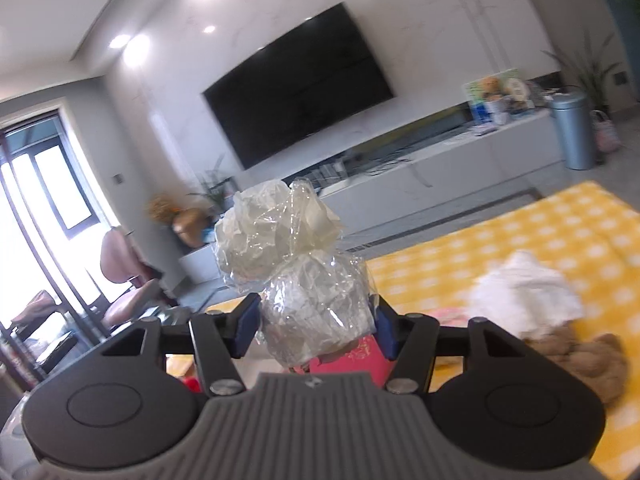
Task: Organize soft objects
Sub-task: 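Carry the plastic bundle into the orange box and open the right tool while the left tool carries the ball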
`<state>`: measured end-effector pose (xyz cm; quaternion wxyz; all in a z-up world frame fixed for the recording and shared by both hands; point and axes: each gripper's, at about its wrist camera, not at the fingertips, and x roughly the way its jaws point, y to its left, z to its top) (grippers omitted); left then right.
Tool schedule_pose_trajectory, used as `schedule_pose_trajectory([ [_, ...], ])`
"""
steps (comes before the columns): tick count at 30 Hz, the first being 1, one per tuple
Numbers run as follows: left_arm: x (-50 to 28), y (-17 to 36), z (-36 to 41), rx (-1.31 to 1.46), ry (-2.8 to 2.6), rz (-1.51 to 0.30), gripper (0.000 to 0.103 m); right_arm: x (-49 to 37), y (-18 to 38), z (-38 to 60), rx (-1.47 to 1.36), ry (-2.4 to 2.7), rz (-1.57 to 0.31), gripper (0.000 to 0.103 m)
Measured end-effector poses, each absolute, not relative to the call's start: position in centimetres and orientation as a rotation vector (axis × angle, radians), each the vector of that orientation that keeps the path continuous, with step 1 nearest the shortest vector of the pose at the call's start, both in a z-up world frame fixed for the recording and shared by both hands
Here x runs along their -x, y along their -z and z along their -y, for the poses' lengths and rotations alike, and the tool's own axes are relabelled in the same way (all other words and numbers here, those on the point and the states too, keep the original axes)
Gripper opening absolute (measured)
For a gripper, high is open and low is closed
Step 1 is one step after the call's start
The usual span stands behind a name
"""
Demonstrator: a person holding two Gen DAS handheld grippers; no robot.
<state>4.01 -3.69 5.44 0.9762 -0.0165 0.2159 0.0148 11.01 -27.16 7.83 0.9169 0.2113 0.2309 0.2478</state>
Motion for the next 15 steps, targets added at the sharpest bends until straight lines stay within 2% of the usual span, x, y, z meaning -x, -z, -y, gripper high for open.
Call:
schedule_pose_trajectory([
  [6, -5.3, -5.3, -3.5, 0.186, -0.151, -0.447, 0.045, -10.5, -7.5, 19.0, -0.289, -0.614, -0.523, 0.057],
  [15, -6.4, -2.9, -9.0, 0.320, -0.200, -0.492, 0.045, -13.6, -2.2, 10.0, -0.135, -0.598, -0.715, 0.057],
])
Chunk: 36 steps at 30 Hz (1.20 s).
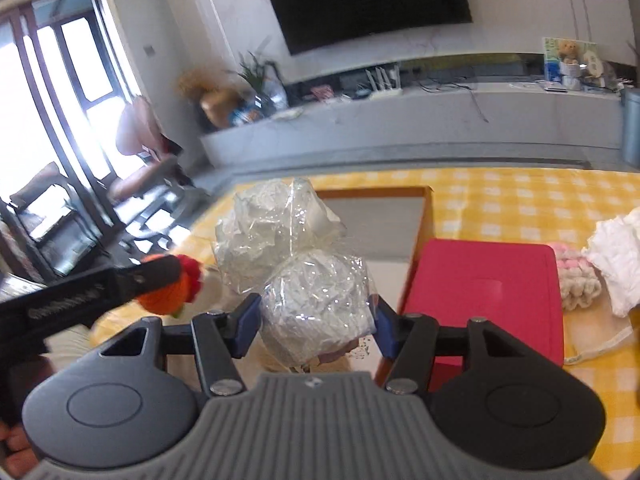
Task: Organize soft objects
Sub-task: 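Carry the plastic bundle into the orange box and open the right tool while the left tool carries the ball, then lower the orange ball into the box and open the left tool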
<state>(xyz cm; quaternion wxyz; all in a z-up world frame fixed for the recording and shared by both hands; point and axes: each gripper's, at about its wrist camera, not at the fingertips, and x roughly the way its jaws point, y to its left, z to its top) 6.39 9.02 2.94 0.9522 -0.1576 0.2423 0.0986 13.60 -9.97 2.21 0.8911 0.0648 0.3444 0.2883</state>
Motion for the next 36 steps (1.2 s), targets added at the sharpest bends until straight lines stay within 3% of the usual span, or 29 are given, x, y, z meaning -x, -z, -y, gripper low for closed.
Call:
schedule_pose_trajectory([
  [7, -6.4, -1.6, -9.2, 0.336, -0.194, -0.539, 0.045, -14.6, 0.2, 6.6, 0.073, -0.514, -0.699, 0.058],
  [10, -6.5, -1.3, -8.8, 0.337, -0.196, -0.555, 0.045, -14.8, 0.4, 6.0, 0.144, -0.457, -0.667, 0.067],
  [12, -6.5, -1.3, -8.6, 0.331, -0.193, -0.559, 0.045, -15.0, 0.8, 6.1, 0.151, -0.422, -0.662, 0.080],
  [19, -6.5, -1.4, -8.5, 0.325, -0.140, -0.574, 0.045, -14.2, -1.1, 8.5, 0.012, -0.446, -0.665, 0.081],
  [36, -9.9, 3.6, -4.0, 0.310, 0.200, -0.847, 0.045, -15.3, -1.7, 14.7, -0.166, -0.337, -0.694, 0.081],
])
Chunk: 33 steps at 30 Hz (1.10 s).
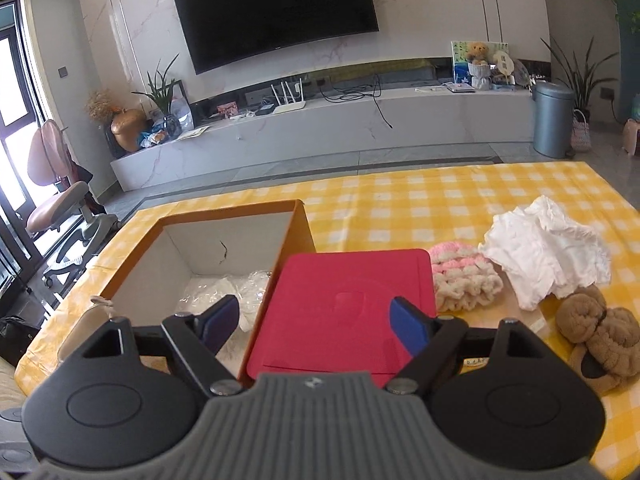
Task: Organize soft objects
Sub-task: 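Lower the orange ball into the box and open the left tool, then move both tools away from the box toward the remaining items on the table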
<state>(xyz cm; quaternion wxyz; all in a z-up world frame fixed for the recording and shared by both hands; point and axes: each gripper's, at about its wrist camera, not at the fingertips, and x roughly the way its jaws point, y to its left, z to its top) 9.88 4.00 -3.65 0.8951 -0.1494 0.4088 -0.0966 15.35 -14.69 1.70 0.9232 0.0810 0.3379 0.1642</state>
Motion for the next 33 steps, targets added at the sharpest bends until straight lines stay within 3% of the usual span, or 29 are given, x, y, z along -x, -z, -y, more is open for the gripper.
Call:
schedule_pose_trajectory([
  [9, -10.1, 3.6, -3.5, 0.266, 0.209, -0.855, 0.046, -15.1, -1.7, 14.3, -0.148, -0.364, -0.706, 0.081],
  [14, -10.0, 3.4, -3.0, 0.256, 0.232, -0.861, 0.063, -15.2, -1.6, 14.4, -0.146, -0.354, -0.715, 0.084],
  [16, -9.9, 3.3, -2.8, 0.243, 0.230, -0.864, 0.064, -15.2, -1.6, 14.5, -0.149, -0.351, -0.717, 0.090],
  [33, -7.9, -0.3, -3.2, 0.211, 0.107, -0.736, 0.071, -14.1, -3.1, 16.5, -0.128, -0.327, -0.673, 0.090],
])
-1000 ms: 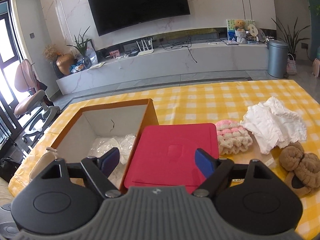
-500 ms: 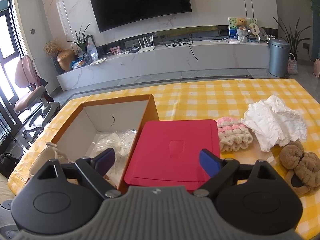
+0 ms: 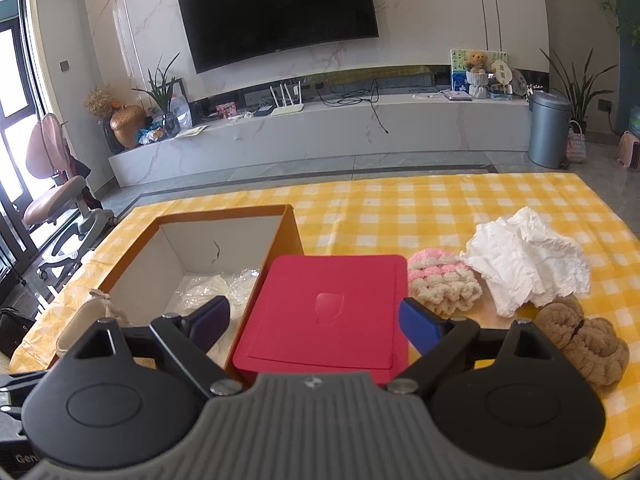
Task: Organize soft objects
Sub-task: 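Move both tools away from the box toward the remaining items on the table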
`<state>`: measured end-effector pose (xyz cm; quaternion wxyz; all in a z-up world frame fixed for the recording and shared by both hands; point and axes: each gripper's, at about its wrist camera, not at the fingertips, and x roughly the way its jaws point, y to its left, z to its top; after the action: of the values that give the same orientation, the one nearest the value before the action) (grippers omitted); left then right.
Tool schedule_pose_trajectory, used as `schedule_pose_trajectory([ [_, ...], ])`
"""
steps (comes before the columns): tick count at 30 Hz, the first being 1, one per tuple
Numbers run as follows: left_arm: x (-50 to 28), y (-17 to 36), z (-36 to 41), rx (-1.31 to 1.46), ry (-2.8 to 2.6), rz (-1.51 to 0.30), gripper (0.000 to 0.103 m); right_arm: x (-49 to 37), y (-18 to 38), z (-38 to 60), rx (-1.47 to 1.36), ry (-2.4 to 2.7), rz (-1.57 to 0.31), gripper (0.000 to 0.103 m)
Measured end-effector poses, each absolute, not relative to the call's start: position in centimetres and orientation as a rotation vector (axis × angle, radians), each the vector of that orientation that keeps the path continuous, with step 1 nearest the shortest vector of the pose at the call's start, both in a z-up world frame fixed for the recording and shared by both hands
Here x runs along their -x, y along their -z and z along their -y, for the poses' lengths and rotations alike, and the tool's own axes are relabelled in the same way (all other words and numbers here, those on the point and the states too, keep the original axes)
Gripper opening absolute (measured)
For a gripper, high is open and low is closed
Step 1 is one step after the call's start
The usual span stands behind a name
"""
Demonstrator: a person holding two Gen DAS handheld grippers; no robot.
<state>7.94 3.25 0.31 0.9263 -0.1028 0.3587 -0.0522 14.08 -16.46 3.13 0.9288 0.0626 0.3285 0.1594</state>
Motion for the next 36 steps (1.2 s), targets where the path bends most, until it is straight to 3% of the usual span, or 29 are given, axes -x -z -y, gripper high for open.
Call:
schedule_pose_trajectory([
  [13, -5.9, -3.9, -0.1, 0.090, 0.036, -0.611, 0.072, -13.2, -4.6, 20.7, -0.080, -0.224, -0.634, 0.091],
  [23, -6.1, -5.5, 5.0, 0.035, 0.036, -0.596, 0.072, -10.7, -6.8, 28.1, 0.030, -0.095, -0.488, 0.093],
  [28, -6.5, -4.7, 8.8, -0.006, 0.102, -0.625, 0.072, -10.8, -4.7, 33.3, 0.011, -0.040, -0.515, 0.094],
  [36, -9.0, -2.1, 14.6, 0.018, 0.208, -0.691, 0.072, -15.5, 2.4, 40.2, -0.193, 0.088, -0.759, 0.094],
])
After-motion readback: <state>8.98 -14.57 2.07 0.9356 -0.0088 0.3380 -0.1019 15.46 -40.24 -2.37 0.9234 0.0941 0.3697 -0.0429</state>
